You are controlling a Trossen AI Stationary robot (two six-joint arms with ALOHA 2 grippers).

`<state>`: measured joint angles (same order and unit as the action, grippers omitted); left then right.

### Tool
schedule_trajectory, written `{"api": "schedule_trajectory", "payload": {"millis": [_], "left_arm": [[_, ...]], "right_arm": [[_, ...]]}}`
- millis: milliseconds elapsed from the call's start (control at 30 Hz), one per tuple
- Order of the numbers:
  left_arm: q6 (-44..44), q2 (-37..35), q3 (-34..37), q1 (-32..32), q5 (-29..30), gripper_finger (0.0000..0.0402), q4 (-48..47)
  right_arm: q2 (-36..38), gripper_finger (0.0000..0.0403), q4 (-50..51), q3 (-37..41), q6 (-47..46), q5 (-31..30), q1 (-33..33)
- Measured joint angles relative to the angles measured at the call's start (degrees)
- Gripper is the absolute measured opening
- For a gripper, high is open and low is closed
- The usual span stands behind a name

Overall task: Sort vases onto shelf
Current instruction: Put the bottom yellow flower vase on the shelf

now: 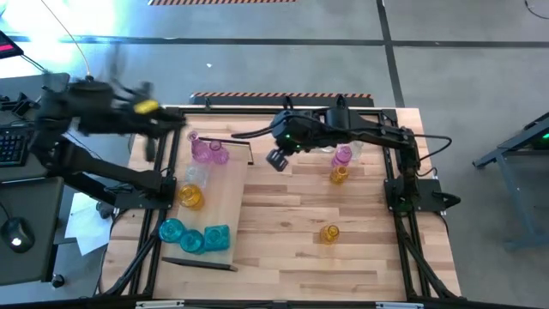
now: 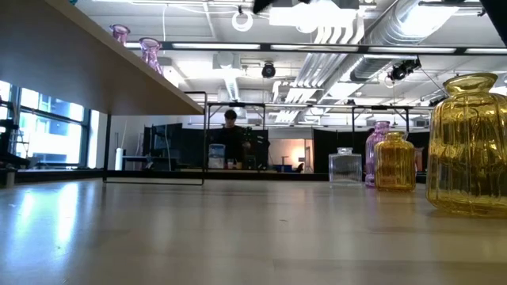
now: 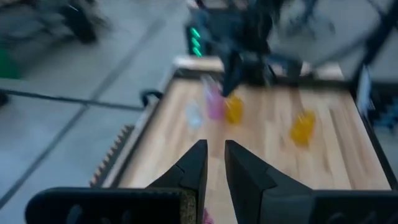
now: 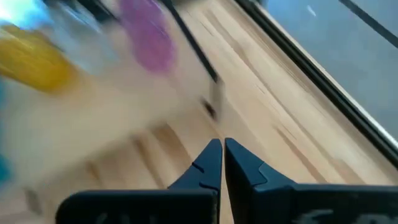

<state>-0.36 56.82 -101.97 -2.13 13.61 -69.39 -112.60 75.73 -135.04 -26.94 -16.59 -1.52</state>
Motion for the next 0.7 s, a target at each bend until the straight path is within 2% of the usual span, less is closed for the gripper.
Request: {"api": "schedule_trajectory", "payload": {"millis": [133,233,367,567,700], "left_arm": [[-3.96,-4.77,-0.07,0.0,4.41,0.0048,-0.02],[-5.71,-6.12,-0.07,0.0,5.45,0.0048,0.0],[-7.07,-5.59,-0.05,0.0,5.51,0.0048,0.0],[-5.95,2.85,-0.02,0.0,3.3,0.0048,1.61],[-0.61,11.4,0.1,0.0,1.68,0.0048,9.29]], "right_arm": [[0.09,0.0,8.53,0.51,0.01,-0.36,-2.74],[0.09,0.0,13.91,0.52,0.86,-0.38,-5.04],[0.31,0.0,14.4,1.46,3.92,0.88,-7.76],[1.01,0.0,14.15,1.42,6.69,1.14,-11.68],[3.2,0.0,11.39,1.42,6.22,0.33,-14.59]]}}
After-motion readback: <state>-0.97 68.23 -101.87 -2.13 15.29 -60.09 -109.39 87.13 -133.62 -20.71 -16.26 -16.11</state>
